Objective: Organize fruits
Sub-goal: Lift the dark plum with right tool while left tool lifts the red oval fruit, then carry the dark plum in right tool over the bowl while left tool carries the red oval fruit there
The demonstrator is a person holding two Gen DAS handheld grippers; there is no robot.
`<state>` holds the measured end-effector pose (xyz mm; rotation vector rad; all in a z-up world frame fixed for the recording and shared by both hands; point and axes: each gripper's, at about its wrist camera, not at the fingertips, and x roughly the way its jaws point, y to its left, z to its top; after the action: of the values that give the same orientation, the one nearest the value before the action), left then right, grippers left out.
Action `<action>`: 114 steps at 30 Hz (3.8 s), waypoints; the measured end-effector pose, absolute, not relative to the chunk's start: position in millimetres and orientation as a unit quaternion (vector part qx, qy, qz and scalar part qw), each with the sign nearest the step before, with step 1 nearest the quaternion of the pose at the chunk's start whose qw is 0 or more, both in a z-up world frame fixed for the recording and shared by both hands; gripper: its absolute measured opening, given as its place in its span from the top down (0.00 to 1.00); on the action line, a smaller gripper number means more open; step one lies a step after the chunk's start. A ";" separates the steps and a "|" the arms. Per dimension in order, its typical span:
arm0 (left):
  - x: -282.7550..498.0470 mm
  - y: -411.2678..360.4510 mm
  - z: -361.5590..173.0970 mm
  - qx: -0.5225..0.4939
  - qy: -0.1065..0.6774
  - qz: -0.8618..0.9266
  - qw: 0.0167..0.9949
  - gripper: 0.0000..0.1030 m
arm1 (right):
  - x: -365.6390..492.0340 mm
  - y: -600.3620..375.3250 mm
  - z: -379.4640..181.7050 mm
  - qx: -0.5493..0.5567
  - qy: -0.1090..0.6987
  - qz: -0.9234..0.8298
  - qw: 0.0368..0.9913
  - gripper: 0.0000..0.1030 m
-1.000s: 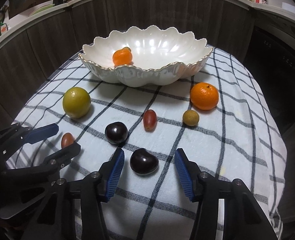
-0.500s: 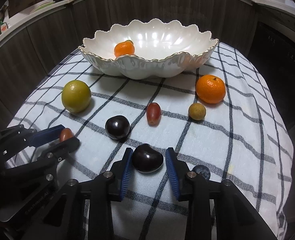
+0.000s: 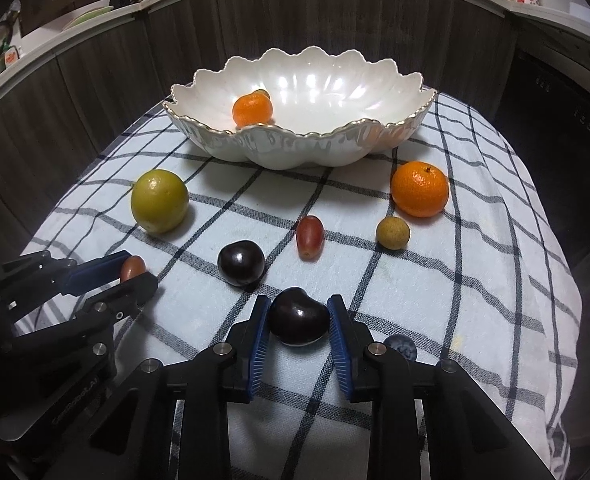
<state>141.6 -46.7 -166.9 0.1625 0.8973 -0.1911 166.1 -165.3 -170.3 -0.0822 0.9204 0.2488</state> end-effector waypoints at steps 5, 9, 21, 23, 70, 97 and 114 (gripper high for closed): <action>140.2 -45.5 -161.8 0.081 0.427 -0.087 0.896 0.77 | 164.3 -164.2 -164.6 -0.042 0.436 0.120 0.891 0.71; 140.5 -46.1 -157.9 0.083 0.425 -0.083 0.898 0.77 | 162.7 -164.5 -160.3 -0.041 0.433 0.118 0.893 0.71; 141.4 -43.9 -138.0 0.082 0.410 -0.074 0.905 0.77 | 164.5 -172.2 -142.2 -0.026 0.416 0.115 0.902 0.71; 141.5 -44.0 -134.9 0.081 0.408 -0.074 0.906 0.77 | 164.9 -173.3 -138.2 -0.025 0.412 0.113 0.904 0.71; 211.5 -30.4 -59.6 0.034 0.383 -0.067 0.921 0.77 | 225.9 -178.3 -47.5 -0.029 0.344 0.115 0.931 0.71; 287.2 -18.7 -63.3 0.020 0.381 -0.041 0.923 0.77 | 298.5 -172.3 -45.1 -0.026 0.344 0.108 0.932 0.71; 324.8 -13.2 -87.2 0.016 0.395 -0.036 0.918 0.77 | 330.3 -164.7 -65.6 -0.028 0.361 0.104 0.926 0.71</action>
<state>324.8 -13.2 -87.2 0.0327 0.8126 -0.0743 330.3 -164.7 -65.6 -0.0570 0.7406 0.2123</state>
